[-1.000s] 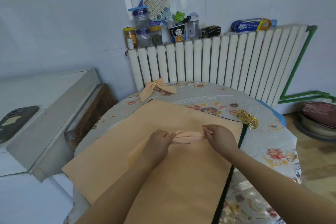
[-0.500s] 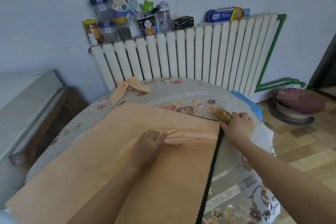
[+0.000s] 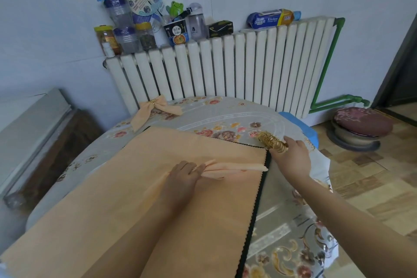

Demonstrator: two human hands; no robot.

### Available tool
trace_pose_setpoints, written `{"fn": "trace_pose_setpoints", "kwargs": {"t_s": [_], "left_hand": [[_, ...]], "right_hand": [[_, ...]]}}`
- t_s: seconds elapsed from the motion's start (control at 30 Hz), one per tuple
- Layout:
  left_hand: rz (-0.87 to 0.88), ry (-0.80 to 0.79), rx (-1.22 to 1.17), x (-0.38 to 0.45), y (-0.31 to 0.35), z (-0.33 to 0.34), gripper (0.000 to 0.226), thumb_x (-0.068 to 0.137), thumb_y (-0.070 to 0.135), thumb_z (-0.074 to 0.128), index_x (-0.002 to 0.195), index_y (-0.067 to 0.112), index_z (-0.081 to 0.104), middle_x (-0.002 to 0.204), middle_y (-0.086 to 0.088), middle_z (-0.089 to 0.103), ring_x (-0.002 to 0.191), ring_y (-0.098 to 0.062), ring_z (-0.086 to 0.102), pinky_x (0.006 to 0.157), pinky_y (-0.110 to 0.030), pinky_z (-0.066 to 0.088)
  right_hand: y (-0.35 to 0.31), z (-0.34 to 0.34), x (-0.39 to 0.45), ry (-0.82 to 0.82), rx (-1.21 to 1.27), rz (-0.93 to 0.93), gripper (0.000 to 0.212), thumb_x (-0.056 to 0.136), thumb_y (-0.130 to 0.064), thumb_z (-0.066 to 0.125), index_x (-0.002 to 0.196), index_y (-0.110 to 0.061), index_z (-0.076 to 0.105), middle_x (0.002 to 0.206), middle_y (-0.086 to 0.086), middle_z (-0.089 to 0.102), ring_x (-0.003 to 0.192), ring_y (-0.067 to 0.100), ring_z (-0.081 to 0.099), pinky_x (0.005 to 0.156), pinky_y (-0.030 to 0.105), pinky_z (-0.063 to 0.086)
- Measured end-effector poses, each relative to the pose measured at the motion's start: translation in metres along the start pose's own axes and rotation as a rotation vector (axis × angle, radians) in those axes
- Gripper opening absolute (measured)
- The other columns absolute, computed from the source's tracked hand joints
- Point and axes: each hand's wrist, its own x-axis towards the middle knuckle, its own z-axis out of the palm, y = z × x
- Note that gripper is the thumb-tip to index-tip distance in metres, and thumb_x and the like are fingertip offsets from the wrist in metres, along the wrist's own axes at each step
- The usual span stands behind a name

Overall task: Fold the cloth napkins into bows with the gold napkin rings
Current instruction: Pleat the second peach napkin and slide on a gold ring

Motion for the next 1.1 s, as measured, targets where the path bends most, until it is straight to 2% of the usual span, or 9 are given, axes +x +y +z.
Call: {"fn": "trace_pose_setpoints", "kwargs": {"t_s": [0.1,0.2,0.3,0.5,0.67,0.77,0.93,1.1], "left_hand": [[-0.008,0.003,-0.004,-0.008,0.001,-0.012,0.036,0.081,0.016,0.044,0.103,0.01,0.071,0.082,-0.008,0.066,0.074,-0.026,0.055,0.062,-0.028,0.05],[-0.054,0.003,-0.007,-0.019,0.0,-0.027,0.038,0.08,0.012,0.043,0.105,0.007,0.071,0.082,-0.01,0.066,0.074,-0.028,0.057,0.064,-0.03,0.052],[-0.085,0.03,-0.009,-0.03,-0.005,-0.042,0.037,0.083,0.012,0.042,0.104,0.004,0.071,0.079,-0.01,0.065,0.07,-0.029,0.057,0.062,-0.031,0.05],[-0.081,0.059,0.003,-0.052,-0.006,-0.067,0.037,0.084,0.013,0.043,0.107,0.005,0.071,0.08,-0.01,0.065,0.072,-0.029,0.057,0.064,-0.032,0.049],[-0.026,0.098,-0.01,-0.062,-0.003,-0.074,0.032,0.081,0.006,0.057,0.111,0.007,0.068,0.089,-0.011,0.065,0.079,-0.029,0.055,0.069,-0.034,0.048],[0.005,0.093,-0.003,-0.066,-0.002,-0.08,0.033,0.082,0.007,0.055,0.113,0.007,0.067,0.092,-0.011,0.065,0.08,-0.03,0.056,0.07,-0.034,0.047],[0.062,0.109,-0.055,-0.067,0.002,-0.087,0.032,0.084,0.006,0.056,0.115,0.009,0.064,0.093,-0.01,0.064,0.081,-0.028,0.053,0.07,-0.033,0.04],[0.06,0.107,-0.06,-0.068,0.009,-0.087,0.033,0.08,0.006,0.062,0.113,0.009,0.066,0.092,-0.008,0.064,0.082,-0.026,0.053,0.068,-0.032,0.043]], "right_hand": [[-0.01,-0.013,-0.021,0.002,0.204,-0.109,0.051,0.082,-0.026,0.071,0.128,-0.01,0.054,0.119,0.009,0.052,0.101,0.021,0.054,0.085,0.029,0.043],[-0.017,-0.026,-0.043,-0.128,0.334,-0.188,0.043,0.079,-0.022,0.075,0.119,-0.019,0.059,0.106,-0.001,0.054,0.088,0.011,0.056,0.073,0.018,0.042],[-0.02,-0.031,-0.062,-0.263,0.409,-0.208,0.039,0.077,-0.019,0.077,0.112,-0.024,0.06,0.102,-0.002,0.06,0.088,0.006,0.059,0.067,0.011,0.043],[-0.033,-0.034,-0.097,-0.373,0.421,-0.298,0.04,0.074,-0.01,0.078,0.107,-0.024,0.061,0.102,-0.005,0.061,0.091,0.001,0.059,0.069,0.007,0.047],[-0.044,-0.03,-0.108,-0.445,0.297,-0.374,0.041,0.071,-0.015,0.081,0.103,-0.028,0.058,0.096,-0.012,0.061,0.079,0.0,0.057,0.064,0.006,0.044],[-0.05,-0.029,-0.113,-0.494,0.235,-0.417,0.04,0.07,-0.019,0.082,0.101,-0.028,0.058,0.097,-0.012,0.063,0.082,-0.001,0.057,0.064,0.007,0.042],[-0.06,-0.027,-0.121,-0.522,0.048,-0.499,0.039,0.069,-0.027,0.081,0.101,-0.028,0.058,0.095,-0.012,0.063,0.088,0.009,0.057,0.075,0.023,0.044],[-0.075,-0.024,-0.133,-0.484,-0.149,-0.559,0.042,0.07,-0.039,0.078,0.106,-0.029,0.058,0.1,-0.011,0.066,0.093,0.013,0.059,0.075,0.027,0.045]]}}
